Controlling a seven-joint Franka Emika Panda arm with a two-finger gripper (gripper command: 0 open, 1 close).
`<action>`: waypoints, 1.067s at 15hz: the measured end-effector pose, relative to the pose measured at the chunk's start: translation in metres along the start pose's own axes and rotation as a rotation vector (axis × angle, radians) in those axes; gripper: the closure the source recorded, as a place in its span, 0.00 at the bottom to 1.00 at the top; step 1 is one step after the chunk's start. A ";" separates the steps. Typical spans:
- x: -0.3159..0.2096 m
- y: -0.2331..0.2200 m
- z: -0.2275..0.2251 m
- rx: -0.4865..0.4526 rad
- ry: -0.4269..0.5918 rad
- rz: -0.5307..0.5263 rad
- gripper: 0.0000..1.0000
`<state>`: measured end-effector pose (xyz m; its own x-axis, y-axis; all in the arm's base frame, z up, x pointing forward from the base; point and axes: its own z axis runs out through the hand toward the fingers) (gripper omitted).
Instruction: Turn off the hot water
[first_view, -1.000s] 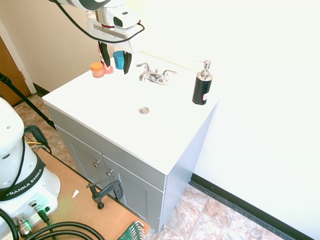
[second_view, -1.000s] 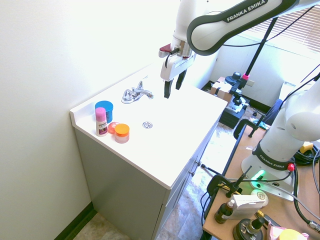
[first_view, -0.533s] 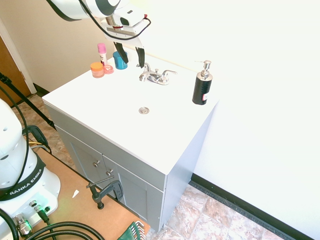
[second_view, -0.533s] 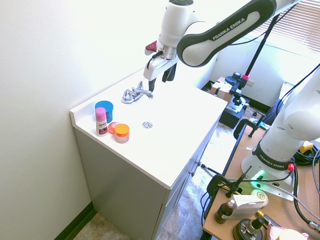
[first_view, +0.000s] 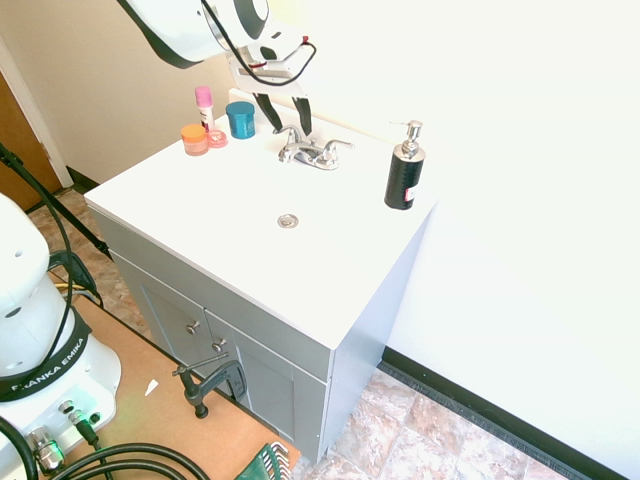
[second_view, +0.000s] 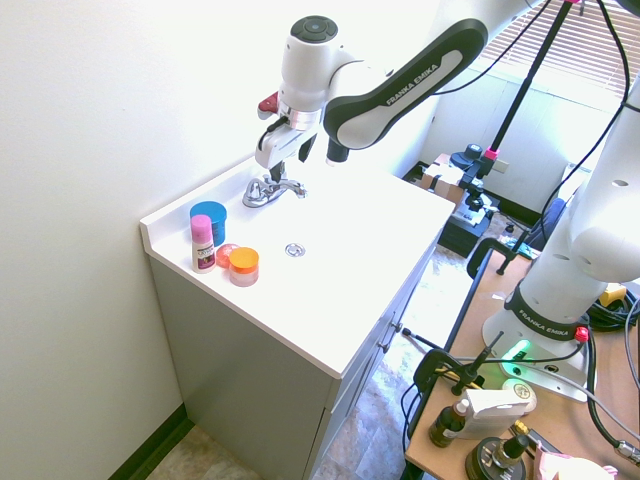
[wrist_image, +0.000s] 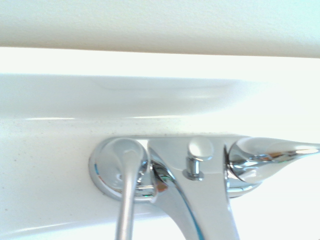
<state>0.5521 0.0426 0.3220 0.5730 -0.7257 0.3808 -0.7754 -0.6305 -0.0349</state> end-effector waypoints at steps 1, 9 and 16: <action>-0.003 -0.006 0.002 -0.005 -0.002 -0.004 0.00; -0.015 -0.045 -0.002 0.008 -0.021 -0.003 0.00; -0.024 -0.059 0.008 0.019 -0.081 0.057 0.00</action>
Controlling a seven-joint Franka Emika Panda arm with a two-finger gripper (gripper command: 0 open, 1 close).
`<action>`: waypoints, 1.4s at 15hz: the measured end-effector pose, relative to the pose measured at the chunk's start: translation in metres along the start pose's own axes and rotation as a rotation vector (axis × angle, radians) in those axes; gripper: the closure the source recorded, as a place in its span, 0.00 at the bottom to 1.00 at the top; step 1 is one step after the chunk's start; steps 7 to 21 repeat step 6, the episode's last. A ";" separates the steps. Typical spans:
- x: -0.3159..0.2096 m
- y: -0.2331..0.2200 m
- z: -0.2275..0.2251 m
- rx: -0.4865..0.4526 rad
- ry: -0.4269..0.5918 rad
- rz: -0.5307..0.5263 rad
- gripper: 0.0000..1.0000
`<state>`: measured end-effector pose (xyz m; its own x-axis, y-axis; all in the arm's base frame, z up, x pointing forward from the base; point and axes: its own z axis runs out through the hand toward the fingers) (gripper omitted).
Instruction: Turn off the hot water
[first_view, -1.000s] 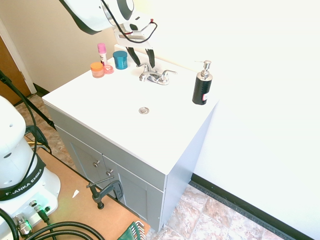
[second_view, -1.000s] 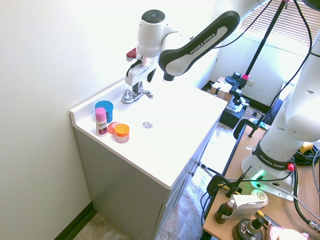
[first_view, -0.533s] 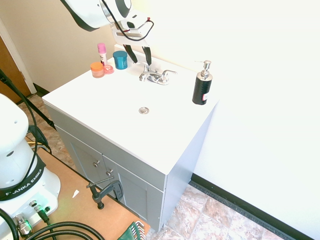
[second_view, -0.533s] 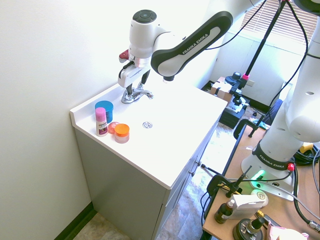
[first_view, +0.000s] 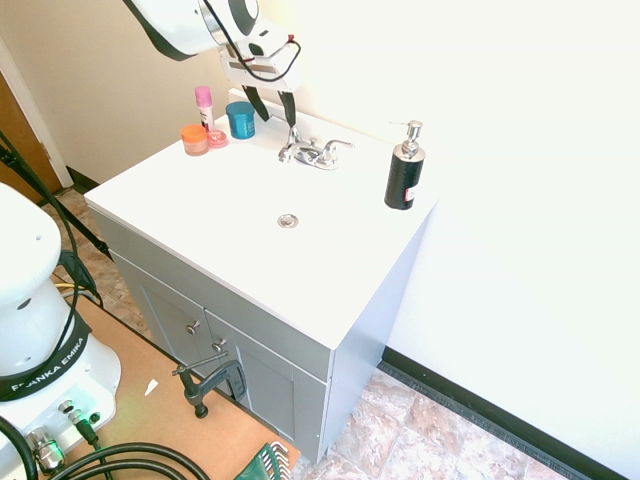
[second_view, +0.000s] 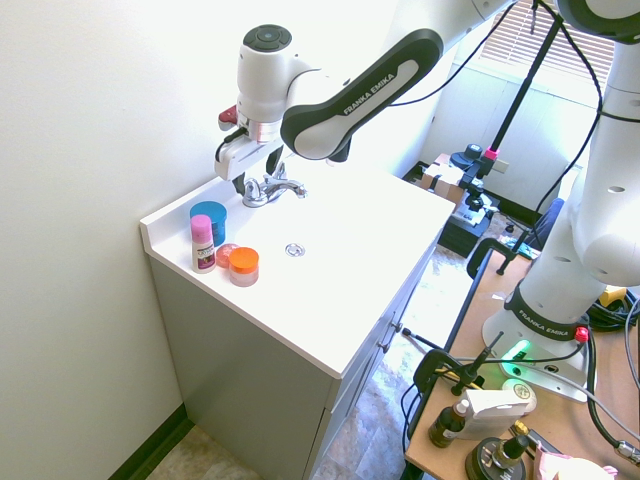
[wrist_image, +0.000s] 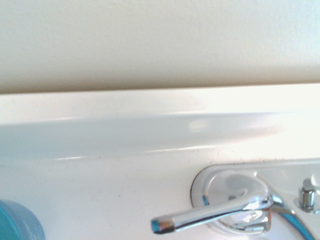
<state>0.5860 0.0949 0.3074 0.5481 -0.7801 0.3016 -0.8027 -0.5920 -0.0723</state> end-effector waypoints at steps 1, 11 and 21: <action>0.004 0.009 -0.005 0.002 -0.023 0.019 0.00; 0.023 0.102 -0.052 0.022 -0.092 0.104 0.00; 0.023 0.102 -0.052 0.022 -0.092 0.104 0.00</action>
